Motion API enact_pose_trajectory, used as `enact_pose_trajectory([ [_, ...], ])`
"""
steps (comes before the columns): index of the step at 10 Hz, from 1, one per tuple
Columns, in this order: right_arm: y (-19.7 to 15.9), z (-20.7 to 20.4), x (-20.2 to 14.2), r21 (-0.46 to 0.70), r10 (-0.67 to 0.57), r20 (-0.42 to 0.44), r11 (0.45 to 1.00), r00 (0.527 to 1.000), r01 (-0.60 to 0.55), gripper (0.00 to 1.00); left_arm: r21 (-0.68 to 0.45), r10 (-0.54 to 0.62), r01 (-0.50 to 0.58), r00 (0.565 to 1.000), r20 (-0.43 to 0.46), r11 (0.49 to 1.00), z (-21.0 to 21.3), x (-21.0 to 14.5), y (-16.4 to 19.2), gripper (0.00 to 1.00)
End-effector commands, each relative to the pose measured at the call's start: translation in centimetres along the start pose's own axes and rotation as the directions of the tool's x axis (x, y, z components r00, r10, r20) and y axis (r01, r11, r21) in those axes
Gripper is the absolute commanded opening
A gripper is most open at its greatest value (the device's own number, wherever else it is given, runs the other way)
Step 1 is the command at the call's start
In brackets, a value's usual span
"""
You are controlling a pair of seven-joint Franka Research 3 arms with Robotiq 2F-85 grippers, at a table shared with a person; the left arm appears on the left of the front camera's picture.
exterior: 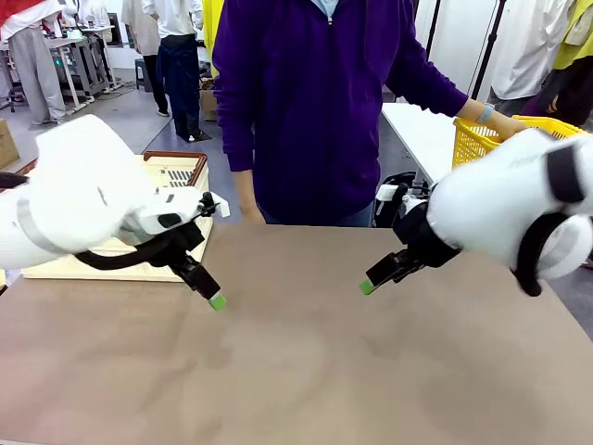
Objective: Place the drinks into the Shopping basket.
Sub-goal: Pick up one drink and place it into the Shopping basket.
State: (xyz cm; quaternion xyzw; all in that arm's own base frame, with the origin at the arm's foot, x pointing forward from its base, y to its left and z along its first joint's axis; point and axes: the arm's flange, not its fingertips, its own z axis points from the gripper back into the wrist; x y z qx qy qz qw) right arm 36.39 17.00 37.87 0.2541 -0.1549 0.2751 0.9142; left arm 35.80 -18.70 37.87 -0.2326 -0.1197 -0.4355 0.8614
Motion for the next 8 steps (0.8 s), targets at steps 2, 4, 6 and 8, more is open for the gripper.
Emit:
enact_pose_trajectory([
  [2,-4.6,6.1,-0.8,0.374,-0.394,0.033,0.857,0.918,0.354,1.00,-0.472,0.159,-0.116,0.986,0.052,0.874,7.5,-2.7,3.6,1.00],
  [4,-6.4,12.8,-4.9,0.450,-0.493,0.166,0.809,0.854,0.380,1.00,-0.552,0.245,-0.064,0.934,0.260,0.832,15.1,-7.3,5.2,1.00],
  [6,-10.6,18.1,-12.1,0.496,-0.675,0.344,0.721,0.653,0.484,1.00,-0.627,0.446,-0.080,0.772,0.453,0.775,19.7,-15.9,9.8,1.00],
  [8,-13.9,19.4,-17.8,0.588,-0.791,0.402,0.609,0.462,0.532,1.00,-0.721,0.667,-0.164,0.556,0.496,0.674,18.9,-23.9,14.6,1.00],
])
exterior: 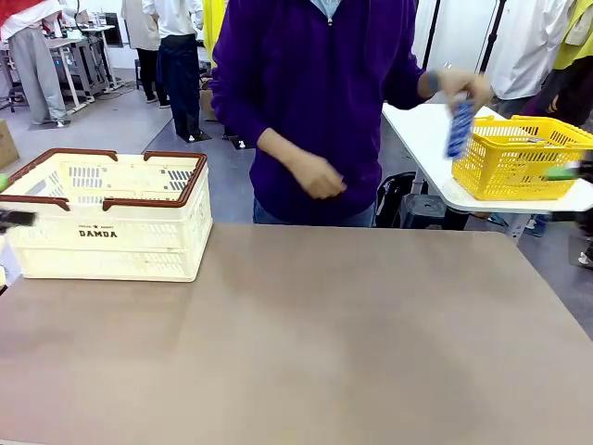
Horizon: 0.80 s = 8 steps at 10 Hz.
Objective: Place the drinks into the Shopping basket.
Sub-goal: Pick up one drink and place it into the Shopping basket.
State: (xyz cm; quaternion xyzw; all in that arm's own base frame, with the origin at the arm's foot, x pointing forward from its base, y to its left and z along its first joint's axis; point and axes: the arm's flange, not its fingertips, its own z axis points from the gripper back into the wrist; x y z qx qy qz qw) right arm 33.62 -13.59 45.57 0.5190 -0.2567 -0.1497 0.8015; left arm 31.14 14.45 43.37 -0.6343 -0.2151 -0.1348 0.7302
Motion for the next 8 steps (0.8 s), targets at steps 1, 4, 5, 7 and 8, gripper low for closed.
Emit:
enact_pose_trajectory([
  [1,-4.9,1.7,-7.7,0.064,-0.136,0.156,0.990,0.978,0.127,1.00,-0.105,0.088,-0.068,0.977,0.195,0.992,1.8,-1.0,5.8,1.00],
  [4,-4.8,5.4,0.6,0.027,-0.149,0.165,0.989,0.975,0.146,1.00,-0.049,0.133,-0.125,0.969,0.209,0.991,4.2,-3.4,5.8,1.00],
  [5,-4.8,5.4,0.6,0.027,-0.149,0.165,0.989,0.975,0.146,1.00,-0.049,0.133,-0.125,0.969,0.209,0.991,4.2,-3.4,5.8,1.00],
  [7,-4.8,5.4,0.6,0.027,-0.149,0.165,0.989,0.975,0.146,1.00,-0.049,0.133,-0.125,0.969,0.209,0.991,4.2,-3.4,5.8,1.00],
  [8,-4.8,5.4,0.6,0.027,-0.149,0.165,0.989,0.975,0.146,1.00,-0.049,0.133,-0.125,0.969,0.209,0.991,4.2,-3.4,5.8,1.00],
])
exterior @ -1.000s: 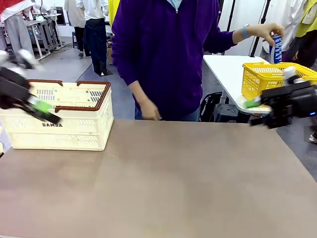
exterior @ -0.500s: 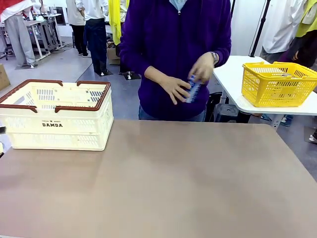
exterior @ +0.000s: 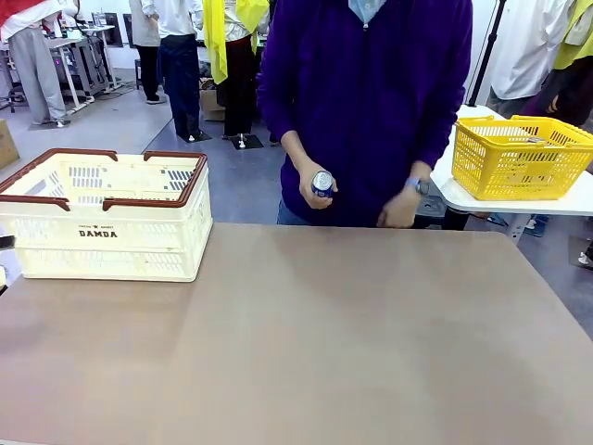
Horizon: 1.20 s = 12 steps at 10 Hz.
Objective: Place the drinks into the Shopping basket.
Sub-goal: Pick up one drink and place it into the Shopping basket.
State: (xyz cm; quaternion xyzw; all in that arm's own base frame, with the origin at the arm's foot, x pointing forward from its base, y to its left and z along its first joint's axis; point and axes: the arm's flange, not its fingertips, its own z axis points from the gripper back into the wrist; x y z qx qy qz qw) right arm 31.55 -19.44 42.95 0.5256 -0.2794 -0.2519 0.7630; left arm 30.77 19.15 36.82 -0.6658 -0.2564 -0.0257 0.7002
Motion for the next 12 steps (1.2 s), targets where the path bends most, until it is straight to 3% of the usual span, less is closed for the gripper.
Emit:
enact_pose_trajectory([
  [1,-0.04,0.66,0.11,0.011,0.006,0.006,1.000,1.000,-0.006,1.00,-0.007,0.019,-0.019,1.000,-0.008,1.000,0.20,-0.26,-0.47,1.00],
  [12,-0.04,0.66,0.11,0.011,0.006,0.006,1.000,1.000,-0.006,1.00,-0.007,0.019,-0.019,1.000,-0.008,1.000,0.20,-0.26,-0.47,1.00],
])
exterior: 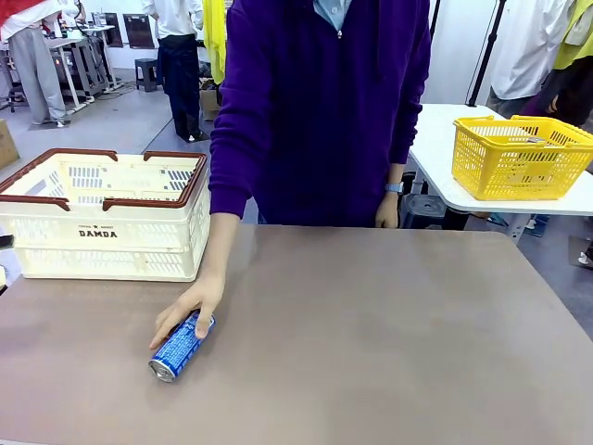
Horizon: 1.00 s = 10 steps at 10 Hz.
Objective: Place the drinks into the Shopping basket.
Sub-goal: Pick up one drink and place it into the Shopping basket.
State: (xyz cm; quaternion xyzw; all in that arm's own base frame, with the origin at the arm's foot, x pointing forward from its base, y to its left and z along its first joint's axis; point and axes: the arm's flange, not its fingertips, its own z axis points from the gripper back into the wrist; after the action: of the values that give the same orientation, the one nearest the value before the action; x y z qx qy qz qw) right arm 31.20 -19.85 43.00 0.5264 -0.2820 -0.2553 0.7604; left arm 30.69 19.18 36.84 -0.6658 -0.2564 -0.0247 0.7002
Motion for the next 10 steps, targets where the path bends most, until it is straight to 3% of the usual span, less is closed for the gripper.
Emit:
enact_pose_trajectory([
  [1,0.1,0.1,0.1,0.008,0.010,-0.002,1.000,1.000,-0.010,1.00,-0.008,0.018,-0.018,1.000,-0.009,1.000,0.2,-0.2,-0.4,1.00],
  [2,0.1,0.1,0.1,0.008,0.010,-0.002,1.000,1.000,-0.010,1.00,0.000,0.000,0.000,1.000,0.000,1.000,0.0,0.0,0.0,1.00],
  [6,0.1,0.1,0.1,0.008,0.010,-0.002,1.000,1.000,-0.010,1.00,0.194,-0.065,0.107,0.975,-0.211,0.975,-4.1,0.2,-5.7,1.00],
  [9,0.1,0.1,0.1,0.008,0.010,-0.002,1.000,1.000,-0.010,1.00,0.432,0.000,0.237,0.876,-0.482,0.870,-12.9,-0.2,-7.8,1.00],
  [10,0.1,0.1,0.1,0.008,0.010,-0.002,1.000,1.000,-0.010,1.00,0.482,0.022,0.237,0.881,-0.472,0.844,-13.8,0.4,-7.1,1.00],
])
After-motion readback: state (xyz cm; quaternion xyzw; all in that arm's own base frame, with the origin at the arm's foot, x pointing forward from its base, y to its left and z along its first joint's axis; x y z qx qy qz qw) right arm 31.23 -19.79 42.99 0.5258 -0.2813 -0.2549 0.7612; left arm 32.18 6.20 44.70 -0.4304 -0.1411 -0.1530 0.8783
